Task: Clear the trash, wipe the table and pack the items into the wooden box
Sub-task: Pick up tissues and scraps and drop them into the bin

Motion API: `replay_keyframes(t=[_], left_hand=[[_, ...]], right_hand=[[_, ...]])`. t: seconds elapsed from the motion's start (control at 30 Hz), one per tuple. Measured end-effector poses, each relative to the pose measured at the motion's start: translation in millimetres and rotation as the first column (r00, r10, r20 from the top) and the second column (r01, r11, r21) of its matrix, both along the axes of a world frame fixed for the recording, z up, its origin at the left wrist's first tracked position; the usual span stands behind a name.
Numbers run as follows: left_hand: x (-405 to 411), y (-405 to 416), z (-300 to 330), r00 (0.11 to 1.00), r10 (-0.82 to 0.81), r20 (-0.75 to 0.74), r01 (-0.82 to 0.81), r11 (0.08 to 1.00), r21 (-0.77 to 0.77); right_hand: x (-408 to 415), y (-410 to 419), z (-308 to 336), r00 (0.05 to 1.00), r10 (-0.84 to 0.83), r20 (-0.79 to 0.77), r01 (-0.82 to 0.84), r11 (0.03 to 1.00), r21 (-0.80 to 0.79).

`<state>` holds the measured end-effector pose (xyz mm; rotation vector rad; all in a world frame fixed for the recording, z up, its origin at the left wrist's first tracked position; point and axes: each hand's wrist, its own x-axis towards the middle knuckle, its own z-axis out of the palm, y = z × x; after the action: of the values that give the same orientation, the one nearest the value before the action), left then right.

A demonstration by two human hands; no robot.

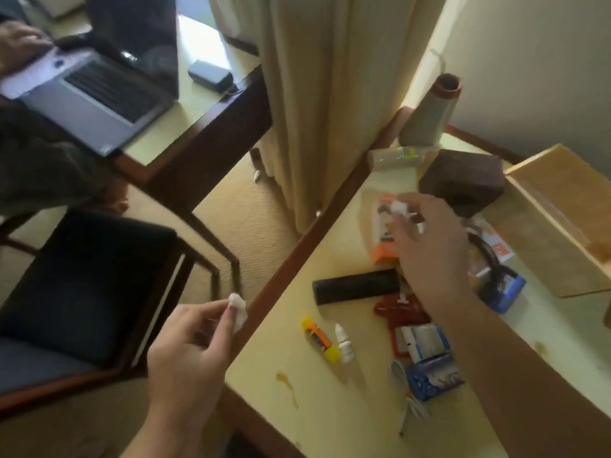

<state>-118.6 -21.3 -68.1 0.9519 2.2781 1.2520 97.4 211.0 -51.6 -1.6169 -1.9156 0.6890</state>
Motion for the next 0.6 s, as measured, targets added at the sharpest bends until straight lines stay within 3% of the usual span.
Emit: replay_keyframes(t=[0.07,0.2,0.4,0.6], left_hand=[[-7.7,-23.9,-2.3,0.996,0.086,0.021,-0.086,0.996,0.005],[-27.9,-71.2,-15.3,0.972,0.234,0.012,-0.234,0.972,0.014],[-76.6,-145.5,-67.0,0.898,0.440,0.003,-0.440,0.897,-0.051],[-140.8,-203.9,-184.0,0.913,0.408,0.009,-0.393,0.883,-0.258]], right_hand=[[-33.2,-58.9,8.6,0.980,0.131,-0.147,-0.135,0.991,-0.019],[-96.7,-163.0,-15.6,0.871,0.420,-0.256,-0.386,0.906,0.174],[-166.9,-296.6,-70.7,0.760,0.565,-0.323,-0.590,0.807,0.025],[-229.5,-372.9,-166.5,0.715,0.639,-0.284,-0.633,0.764,0.123]])
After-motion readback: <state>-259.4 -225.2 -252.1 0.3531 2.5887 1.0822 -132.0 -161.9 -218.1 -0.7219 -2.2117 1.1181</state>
